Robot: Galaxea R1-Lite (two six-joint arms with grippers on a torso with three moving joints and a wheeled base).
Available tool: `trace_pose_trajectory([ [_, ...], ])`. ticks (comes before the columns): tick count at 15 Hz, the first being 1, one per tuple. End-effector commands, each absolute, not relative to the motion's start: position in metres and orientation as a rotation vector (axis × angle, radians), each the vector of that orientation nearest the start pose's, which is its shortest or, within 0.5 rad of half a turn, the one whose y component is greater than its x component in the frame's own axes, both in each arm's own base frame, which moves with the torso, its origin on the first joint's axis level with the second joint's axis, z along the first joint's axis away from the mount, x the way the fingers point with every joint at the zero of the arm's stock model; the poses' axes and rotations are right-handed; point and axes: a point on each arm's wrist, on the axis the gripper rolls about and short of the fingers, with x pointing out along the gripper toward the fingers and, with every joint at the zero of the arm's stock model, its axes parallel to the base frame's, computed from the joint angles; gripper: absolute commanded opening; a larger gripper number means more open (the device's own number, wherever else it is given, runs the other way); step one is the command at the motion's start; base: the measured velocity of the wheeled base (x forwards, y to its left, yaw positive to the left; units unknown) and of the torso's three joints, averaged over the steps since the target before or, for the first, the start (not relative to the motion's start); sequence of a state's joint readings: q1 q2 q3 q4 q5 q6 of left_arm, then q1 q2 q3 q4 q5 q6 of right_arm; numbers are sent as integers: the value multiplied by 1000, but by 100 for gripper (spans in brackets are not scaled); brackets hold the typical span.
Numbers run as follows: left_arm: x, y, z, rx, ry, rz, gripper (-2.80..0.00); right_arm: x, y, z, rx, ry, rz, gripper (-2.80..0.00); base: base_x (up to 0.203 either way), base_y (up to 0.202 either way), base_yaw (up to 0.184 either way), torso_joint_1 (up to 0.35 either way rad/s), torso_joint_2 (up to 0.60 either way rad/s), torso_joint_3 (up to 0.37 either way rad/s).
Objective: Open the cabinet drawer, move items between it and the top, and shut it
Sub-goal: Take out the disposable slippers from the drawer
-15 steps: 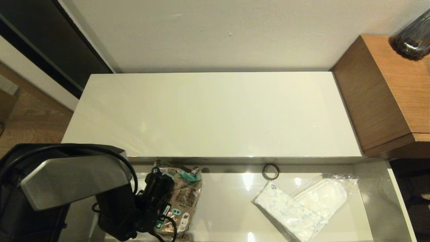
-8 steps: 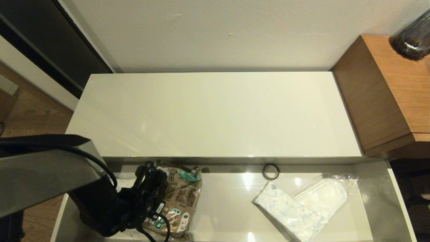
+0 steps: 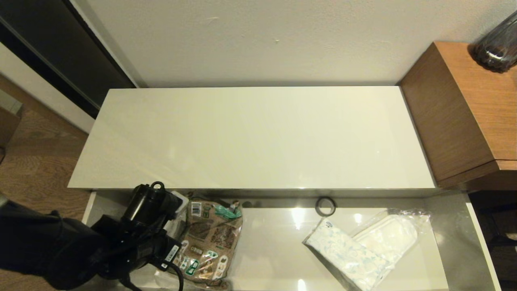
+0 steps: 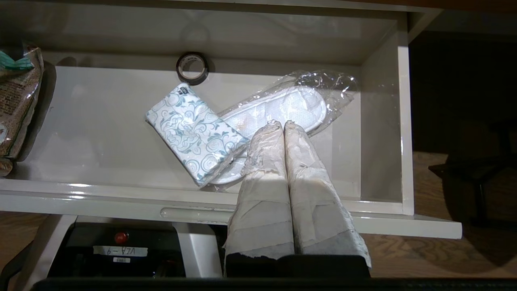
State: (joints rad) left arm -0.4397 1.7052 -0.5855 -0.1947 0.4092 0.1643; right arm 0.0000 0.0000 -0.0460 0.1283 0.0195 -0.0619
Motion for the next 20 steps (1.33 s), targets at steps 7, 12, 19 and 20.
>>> trace_pose_trajectory([
  [7,114,-110,201,473,821,-293,-280,-27,0,75,-62,84,23,-280,0,0,0,0,0,0],
  [12,70,-131,228,395,915,-281,-280,-27,0,75,-62,84,23,-280,0,0,0,0,0,0],
  [19,117,-145,166,443,997,-32,-280,-27,0,75,-62,84,23,-280,0,0,0,0,0,0],
  [20,141,-154,152,447,1005,-1,-280,-27,0,75,-62,84,23,-280,0,0,0,0,0,0],
])
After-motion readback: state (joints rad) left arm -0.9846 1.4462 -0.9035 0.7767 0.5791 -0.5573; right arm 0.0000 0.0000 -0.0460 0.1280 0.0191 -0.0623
